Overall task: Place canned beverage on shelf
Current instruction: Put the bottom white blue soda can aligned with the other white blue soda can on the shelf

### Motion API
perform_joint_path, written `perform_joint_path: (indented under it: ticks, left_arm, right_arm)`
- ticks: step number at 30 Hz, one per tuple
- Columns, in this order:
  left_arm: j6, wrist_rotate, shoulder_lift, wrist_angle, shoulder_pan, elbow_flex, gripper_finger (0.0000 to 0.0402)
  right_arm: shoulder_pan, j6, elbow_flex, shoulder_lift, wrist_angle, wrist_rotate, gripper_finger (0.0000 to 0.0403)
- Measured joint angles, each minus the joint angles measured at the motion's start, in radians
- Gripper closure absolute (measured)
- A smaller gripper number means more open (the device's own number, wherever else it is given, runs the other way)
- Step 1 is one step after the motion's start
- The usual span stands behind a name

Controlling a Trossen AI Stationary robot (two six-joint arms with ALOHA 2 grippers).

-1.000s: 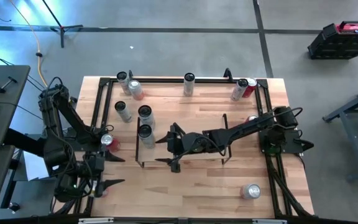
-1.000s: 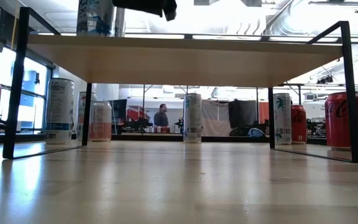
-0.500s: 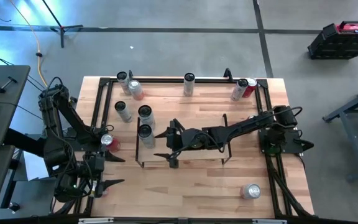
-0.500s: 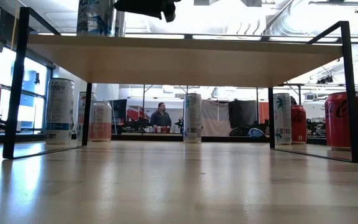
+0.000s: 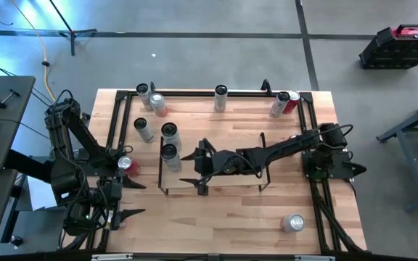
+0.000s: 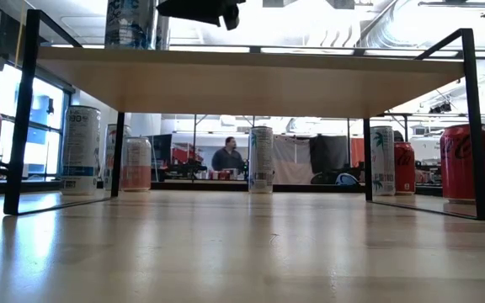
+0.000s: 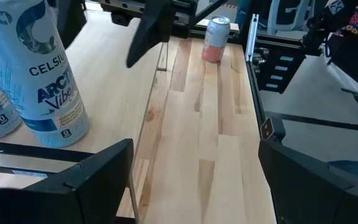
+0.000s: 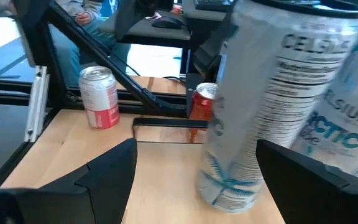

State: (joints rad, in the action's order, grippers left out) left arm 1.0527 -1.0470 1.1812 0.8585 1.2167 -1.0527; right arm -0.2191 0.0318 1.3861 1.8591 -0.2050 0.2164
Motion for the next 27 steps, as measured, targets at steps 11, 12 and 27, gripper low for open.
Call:
perform_joint_path:
  ticks: [11,12,27]
  left_arm:
    - [0.001,-0.001,0.000,0.000,0.000,0.000,0.0066]
    - [0.001,-0.001,0.000,0.000,0.000,0.000,0.0066]
    - [0.009,-0.011,-0.007,0.000,0.000,-0.001,0.0066]
  right_arm:
    - [0.017,0.034,0.000,0.000,-0.040,-0.019,0.0089]
    - [0.017,0.037,0.000,0.000,-0.040,-0.019,0.0089]
    - [0.029,0.080,0.000,-0.003,-0.055,-0.015,0.0089]
